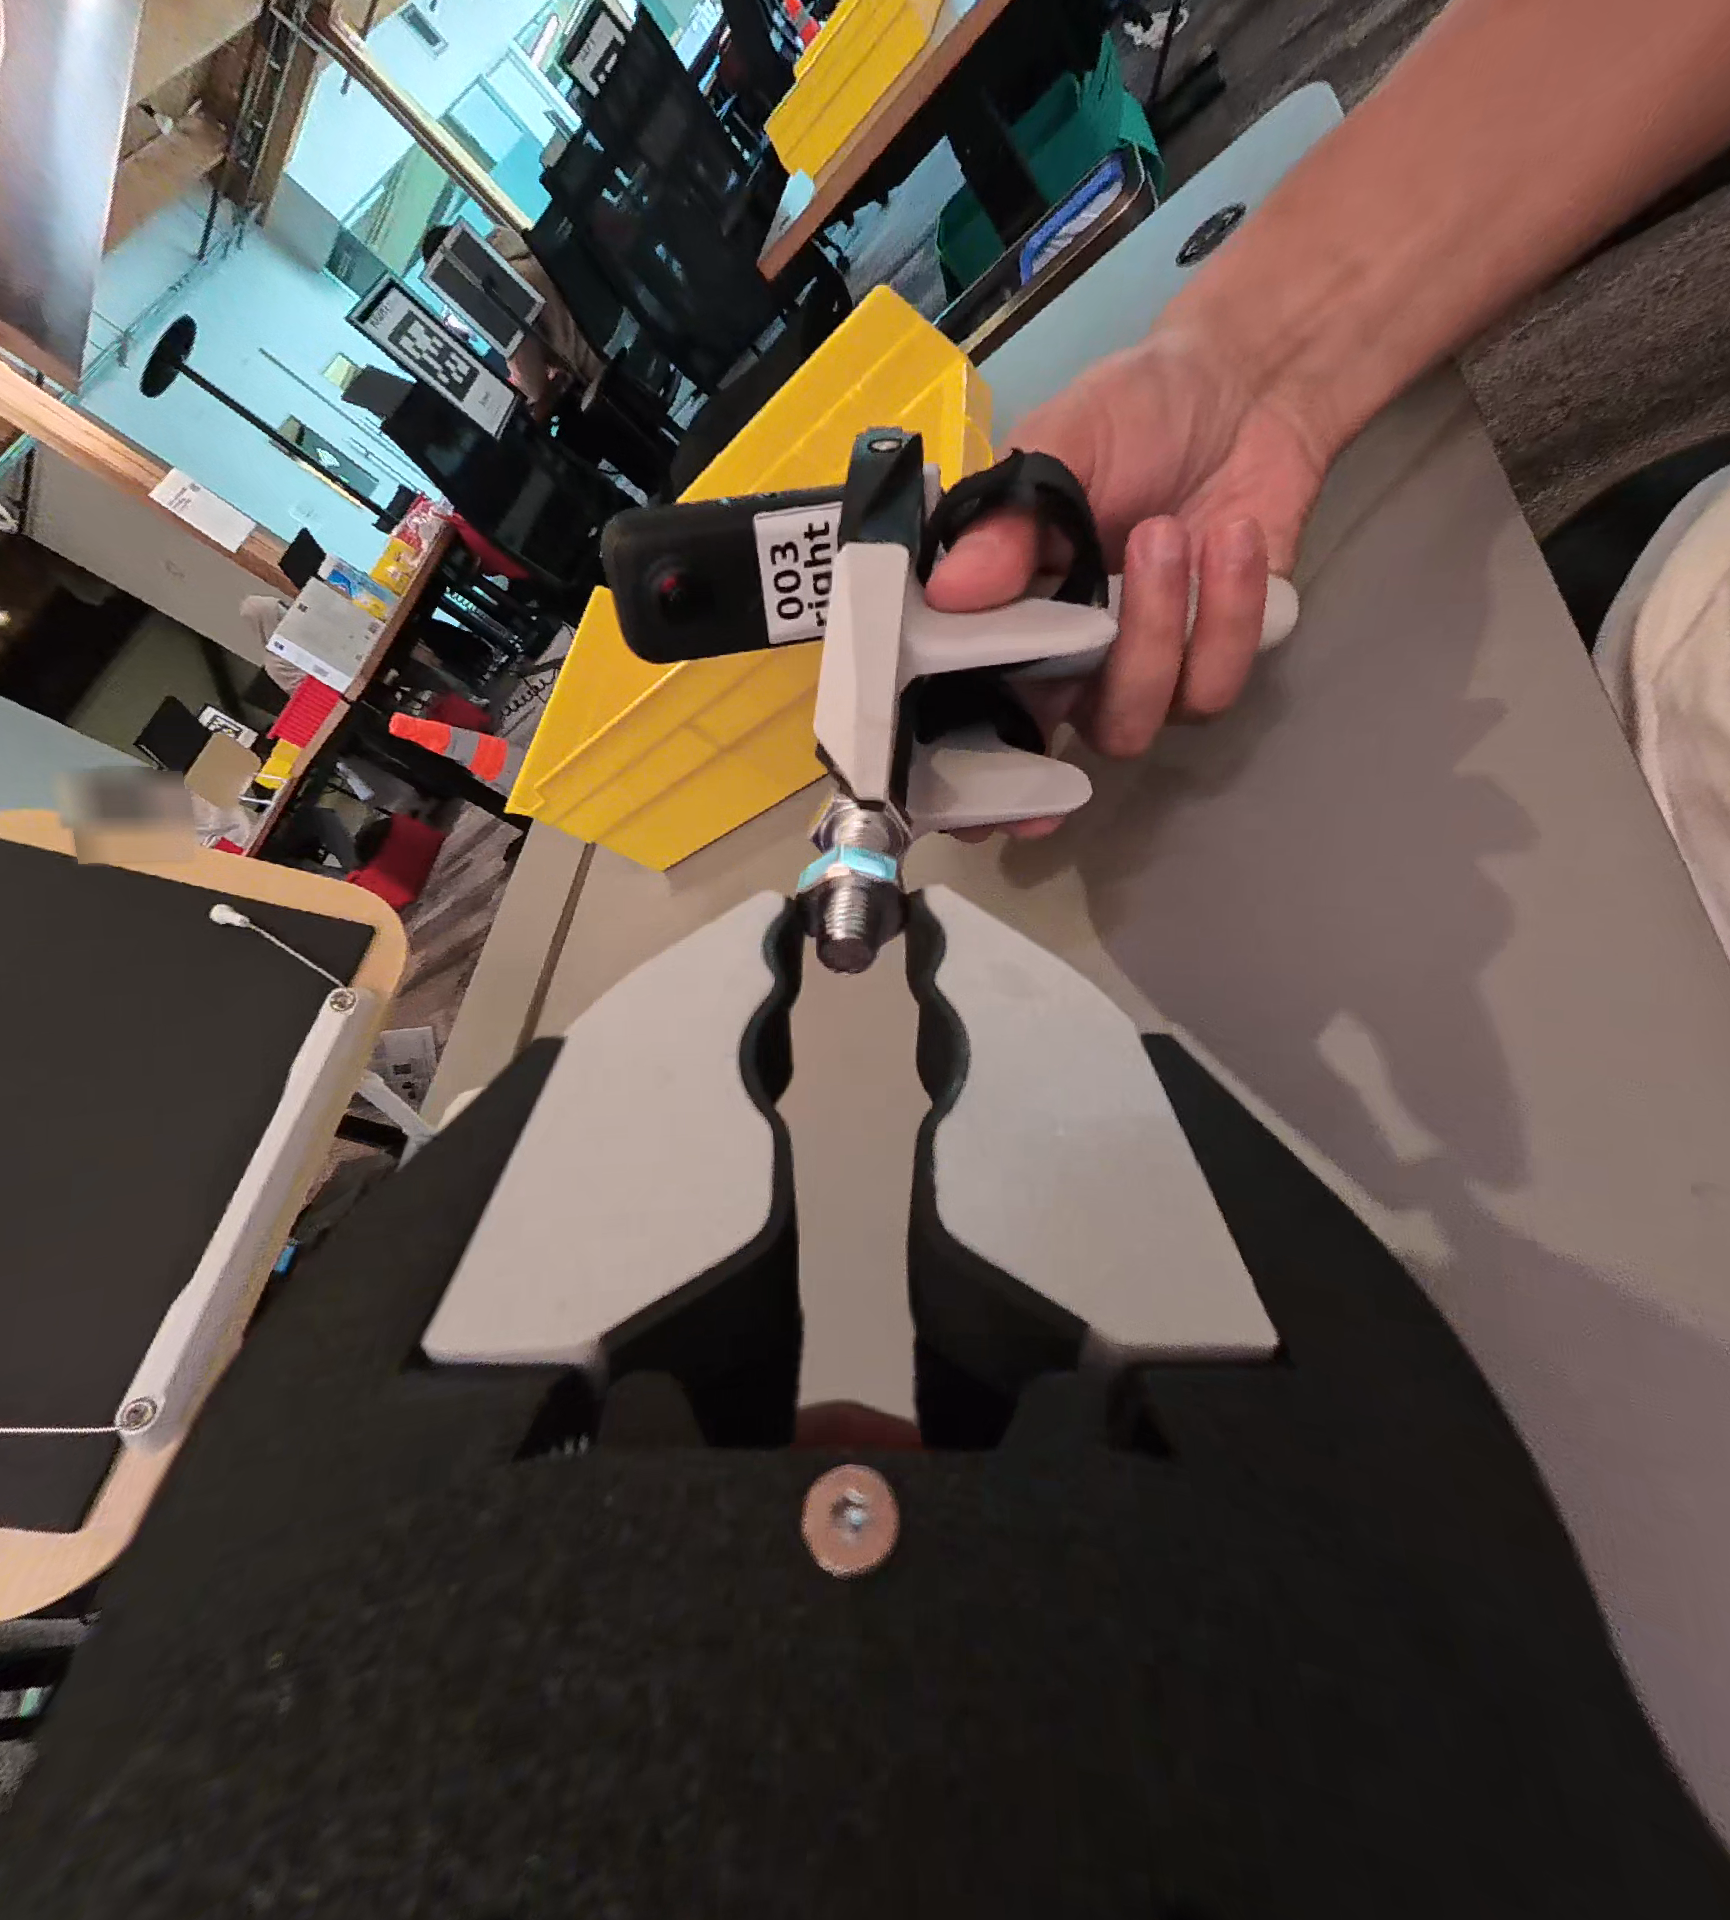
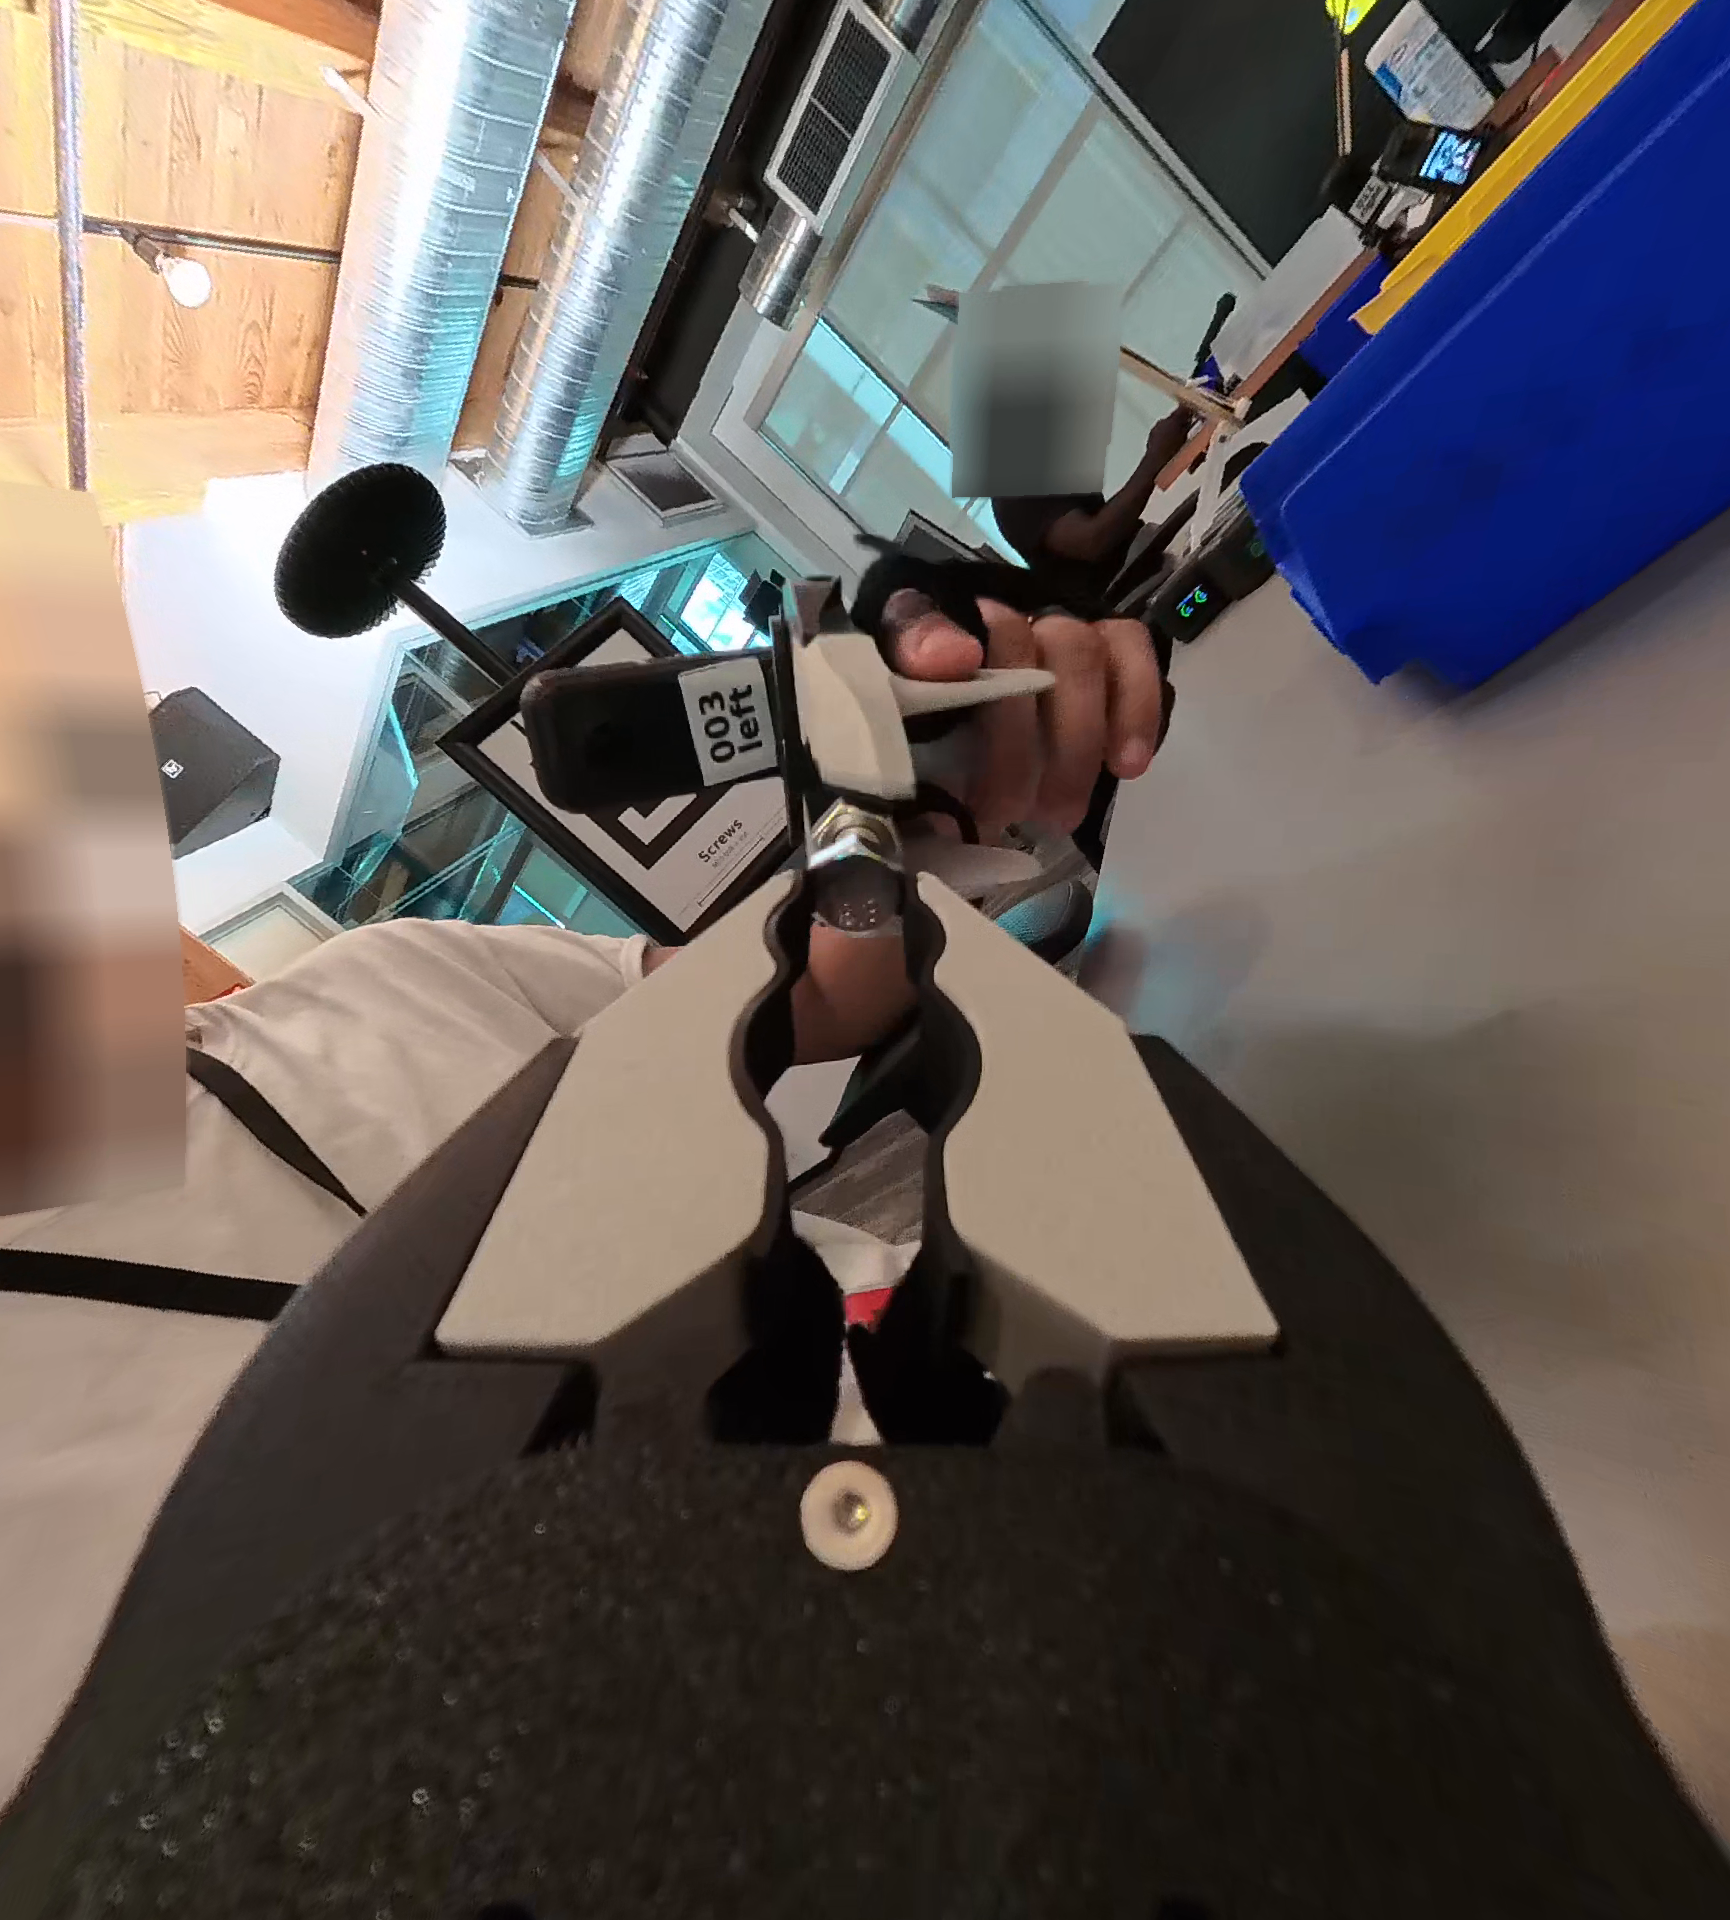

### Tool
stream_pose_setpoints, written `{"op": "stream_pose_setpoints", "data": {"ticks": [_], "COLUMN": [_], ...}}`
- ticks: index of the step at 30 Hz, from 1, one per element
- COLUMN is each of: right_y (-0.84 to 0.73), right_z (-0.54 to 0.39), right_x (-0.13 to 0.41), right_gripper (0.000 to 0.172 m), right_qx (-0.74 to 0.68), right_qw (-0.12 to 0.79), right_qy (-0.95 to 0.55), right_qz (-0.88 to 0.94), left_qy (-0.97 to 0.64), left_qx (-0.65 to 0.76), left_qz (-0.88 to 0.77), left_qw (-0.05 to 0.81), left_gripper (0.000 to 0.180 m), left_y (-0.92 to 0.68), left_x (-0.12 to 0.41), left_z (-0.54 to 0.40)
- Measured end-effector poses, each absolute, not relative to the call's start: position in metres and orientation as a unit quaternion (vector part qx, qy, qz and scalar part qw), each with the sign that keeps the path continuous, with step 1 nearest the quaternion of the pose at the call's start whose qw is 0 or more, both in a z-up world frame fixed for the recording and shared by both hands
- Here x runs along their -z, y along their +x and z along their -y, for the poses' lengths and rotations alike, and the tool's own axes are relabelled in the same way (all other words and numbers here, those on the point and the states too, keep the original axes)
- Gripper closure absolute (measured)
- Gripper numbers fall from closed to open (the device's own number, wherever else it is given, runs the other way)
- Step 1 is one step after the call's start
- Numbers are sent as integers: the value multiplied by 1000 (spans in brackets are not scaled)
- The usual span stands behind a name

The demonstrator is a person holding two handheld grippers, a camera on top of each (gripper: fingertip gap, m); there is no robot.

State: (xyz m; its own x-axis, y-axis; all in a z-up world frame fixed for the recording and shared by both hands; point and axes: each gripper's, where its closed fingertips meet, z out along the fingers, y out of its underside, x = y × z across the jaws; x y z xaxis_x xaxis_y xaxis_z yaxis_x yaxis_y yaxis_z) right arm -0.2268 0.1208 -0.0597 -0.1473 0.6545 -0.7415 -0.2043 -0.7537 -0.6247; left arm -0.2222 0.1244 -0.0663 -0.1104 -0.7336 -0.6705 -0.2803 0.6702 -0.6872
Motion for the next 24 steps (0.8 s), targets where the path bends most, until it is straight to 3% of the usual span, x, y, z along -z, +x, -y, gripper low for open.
{"op": "stream_pose_setpoints", "data": {"ticks": [3, 7, 15, 19, 20, 23, 24], "right_y": [-226, -222, -220, -218, -216, -212, -211], "right_z": [-121, -122, -131, -135, -136, -137, -138], "right_x": [56, 50, 54, 57, 55, 53, 53], "right_gripper": [155, 155, 155, 155, 155, 155, 155], "right_qx": [-730, -701, -572, -596, -603, -621, -625], "right_qw": [307, 360, 483, 456, 454, 445, 442], "right_qy": [-577, -573, -597, -607, -605, -600, -601], "right_qz": [199, 226, 288, 261, 251, 236, 230], "left_qy": [-396, -525, -654, -656, -657, -642, -630], "left_qx": [242, 391, 702, 682, 661, 594, 569], "left_qz": [-701, -624, -279, -313, -346, -437, -470], "left_qw": [541, 428, 49, 79, 108, 211, 242], "left_gripper": [162, 162, 163, 163, 157, 117, 118], "left_y": [-222, -219, -217, -216, -215, -214, -215], "left_x": [63, 58, 51, 58, 60, 60, 61], "left_z": [-123, -119, -119, -122, -122, -126, -126]}}
